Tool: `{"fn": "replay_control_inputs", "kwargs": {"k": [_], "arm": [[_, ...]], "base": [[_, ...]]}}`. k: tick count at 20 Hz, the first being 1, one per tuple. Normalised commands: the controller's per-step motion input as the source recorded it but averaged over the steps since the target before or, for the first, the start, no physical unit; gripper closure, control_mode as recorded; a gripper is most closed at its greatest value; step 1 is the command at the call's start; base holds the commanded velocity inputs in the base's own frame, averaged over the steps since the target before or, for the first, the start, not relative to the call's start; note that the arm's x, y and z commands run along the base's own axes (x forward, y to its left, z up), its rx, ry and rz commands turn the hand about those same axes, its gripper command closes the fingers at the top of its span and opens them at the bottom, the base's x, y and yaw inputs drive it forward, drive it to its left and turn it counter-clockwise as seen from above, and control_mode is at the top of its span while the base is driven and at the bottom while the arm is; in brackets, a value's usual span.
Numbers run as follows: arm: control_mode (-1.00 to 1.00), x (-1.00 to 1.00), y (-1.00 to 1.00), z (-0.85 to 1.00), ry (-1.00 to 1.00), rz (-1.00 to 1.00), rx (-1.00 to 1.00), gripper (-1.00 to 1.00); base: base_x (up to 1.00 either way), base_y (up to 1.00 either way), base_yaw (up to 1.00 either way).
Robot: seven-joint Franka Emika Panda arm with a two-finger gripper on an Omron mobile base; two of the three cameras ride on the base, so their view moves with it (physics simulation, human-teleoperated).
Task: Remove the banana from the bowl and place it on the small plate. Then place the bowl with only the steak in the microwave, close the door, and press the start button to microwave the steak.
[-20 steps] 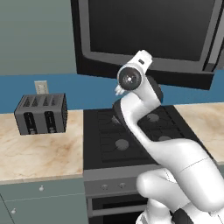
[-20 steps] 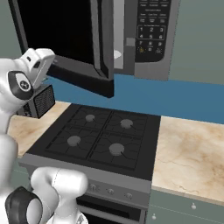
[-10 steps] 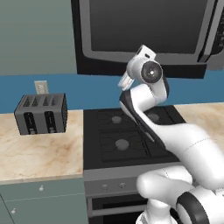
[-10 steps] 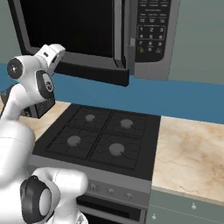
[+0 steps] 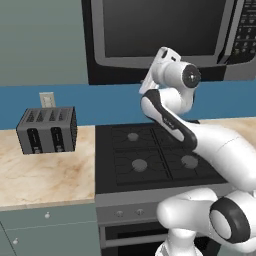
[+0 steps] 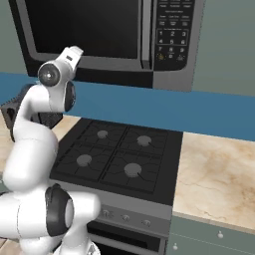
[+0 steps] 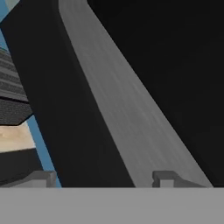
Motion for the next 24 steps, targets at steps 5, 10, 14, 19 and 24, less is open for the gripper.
{"fn": "replay_control_inputs", "kwargs": {"k": [5, 10, 14, 19, 24], "arm": [[-1.00, 0.18, 0.00, 0.00, 0.06, 0.15, 0.00, -1.00], [-1.00, -0.05, 0.00, 0.00, 0.10, 0.09, 0.00, -1.00], [-1.00, -0.76, -0.18, 0.00, 0.00, 0.06, 0.00, -1.00], [-1.00, -1.00, -0.29, 0.00, 0.00, 0.03, 0.00, -1.00], [-1.00, -1.00, -0.45, 0.00, 0.00, 0.00, 0.00, -1.00]], "base": [[0.00, 0.00, 0.00], [0.00, 0.00, 0.00], [0.00, 0.00, 0.00], [0.00, 0.00, 0.00], [0.00, 0.00, 0.00]]}}
